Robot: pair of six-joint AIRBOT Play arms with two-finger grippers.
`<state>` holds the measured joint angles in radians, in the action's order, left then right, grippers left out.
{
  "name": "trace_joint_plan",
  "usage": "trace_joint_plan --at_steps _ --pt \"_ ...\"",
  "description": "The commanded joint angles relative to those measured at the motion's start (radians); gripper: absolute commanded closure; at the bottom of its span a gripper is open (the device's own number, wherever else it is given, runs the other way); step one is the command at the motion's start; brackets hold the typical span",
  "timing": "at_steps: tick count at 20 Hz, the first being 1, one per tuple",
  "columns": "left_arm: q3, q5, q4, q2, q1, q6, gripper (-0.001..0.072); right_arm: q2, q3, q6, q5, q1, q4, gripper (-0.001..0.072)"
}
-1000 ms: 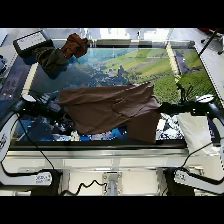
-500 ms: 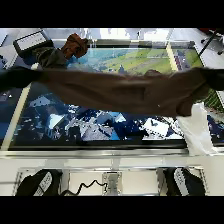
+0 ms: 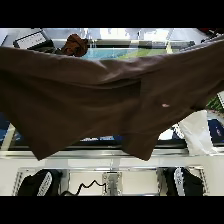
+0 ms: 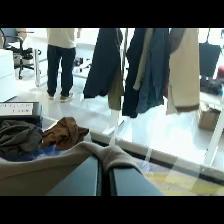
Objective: Fold the shirts.
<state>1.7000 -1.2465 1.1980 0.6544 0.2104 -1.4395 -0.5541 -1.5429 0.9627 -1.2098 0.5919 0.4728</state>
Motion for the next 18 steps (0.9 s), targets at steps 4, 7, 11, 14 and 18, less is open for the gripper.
trace_joint_plan --at_steps 4,7,11,14,18 --pt "0.018 -0.027 0.092 0.118 0.001 -0.024 0.0699 -0.058 -0.068 0.069 0.019 -0.018 0.149 0.0679" --pt "-0.021 -0.082 0.1 0.295 0.0 -0.047 0.0698 -0.213 -0.043 0.1 -0.046 -0.018 0.141 0.0678" --pt "-0.054 -0.073 -0.018 0.534 -0.005 -0.05 0.0698 -0.444 0.032 0.114 -0.116 -0.021 0.118 0.0678" --pt "-0.054 0.023 -0.021 0.648 -0.026 -0.058 0.0699 -0.586 0.051 0.11 -0.104 -0.06 0.127 0.0678" --pt "-0.008 0.125 -0.013 0.698 -0.042 -0.076 0.07 -0.71 0.043 0.09 -0.007 -0.195 0.145 0.0678"
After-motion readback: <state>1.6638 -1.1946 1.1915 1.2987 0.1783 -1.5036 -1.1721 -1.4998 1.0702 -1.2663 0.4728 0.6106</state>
